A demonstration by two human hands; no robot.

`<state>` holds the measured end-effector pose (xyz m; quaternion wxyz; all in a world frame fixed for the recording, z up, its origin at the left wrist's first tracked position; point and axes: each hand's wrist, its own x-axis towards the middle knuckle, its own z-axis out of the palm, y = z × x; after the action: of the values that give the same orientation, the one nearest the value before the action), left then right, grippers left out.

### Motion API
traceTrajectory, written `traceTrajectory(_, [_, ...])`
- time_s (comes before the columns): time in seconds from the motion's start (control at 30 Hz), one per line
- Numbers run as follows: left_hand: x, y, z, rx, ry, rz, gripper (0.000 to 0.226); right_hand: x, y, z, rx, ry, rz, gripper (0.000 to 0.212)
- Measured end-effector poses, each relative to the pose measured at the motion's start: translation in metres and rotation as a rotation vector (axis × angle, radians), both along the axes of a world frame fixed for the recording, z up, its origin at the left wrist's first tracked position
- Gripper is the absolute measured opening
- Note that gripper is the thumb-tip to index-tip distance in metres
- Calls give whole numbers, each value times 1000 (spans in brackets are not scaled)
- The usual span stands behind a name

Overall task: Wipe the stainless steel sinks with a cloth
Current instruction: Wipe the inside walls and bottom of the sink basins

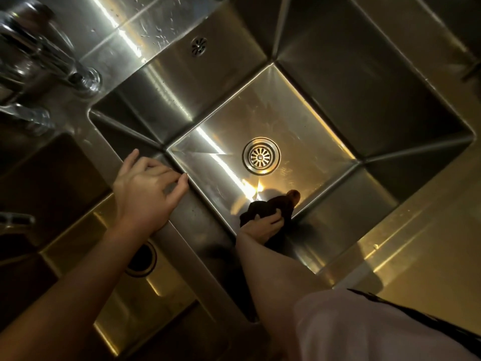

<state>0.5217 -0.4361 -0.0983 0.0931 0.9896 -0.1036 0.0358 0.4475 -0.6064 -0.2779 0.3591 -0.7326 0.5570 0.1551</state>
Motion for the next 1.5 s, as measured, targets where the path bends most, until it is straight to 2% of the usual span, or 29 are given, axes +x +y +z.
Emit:
traceTrajectory(0.1, [0, -1, 0, -13, -22, 0, 39, 8, -7, -9, -140, -12, 42, 63])
traceTrajectory(0.23, [0, 1, -2, -2, -19, -7, 39, 31, -40, -21, -167, -16, 334, 62])
traceTrajectory(0.37, [0, 1, 0, 1, -12, 13, 39, 78, -83, -19, -60, -115, 850, 60])
traceTrajectory(0.5, [-1, 0, 3, 4, -2, 33, 39, 142, -86, -11, 93, -24, 1477, 69])
traceTrajectory(0.57, [-1, -1, 4, 4, -1, 43, 39, 160, -77, -10, 76, 23, 1747, 73])
traceTrajectory(0.67, [0, -2, 4, -2, -2, 48, 38, 165, -80, -10, 33, 17, 1997, 74])
traceTrajectory(0.77, [1, -3, 6, -4, -2, 48, 39, 154, -85, -9, 24, -106, 2187, 68])
traceTrajectory(0.87, [1, -4, 8, 22, 10, 47, 43, 126, -64, -10, 202, -122, 2270, 63])
traceTrajectory(0.97, [2, -4, 10, 30, 40, 42, 46, 84, -44, -18, 361, -109, 2235, 63])
traceTrajectory(1.07, [2, -3, 8, 40, 51, 35, 47, 60, -50, -30, 288, -190, 2197, 61])
traceTrajectory(1.17, [1, -4, 6, 46, 28, 25, 46, 67, -72, -37, 196, -240, 2270, 59])
traceTrajectory(1.5, [3, 0, 0, 105, 65, 13, 51, 152, -198, -26, 67, -43, 2276, 64])
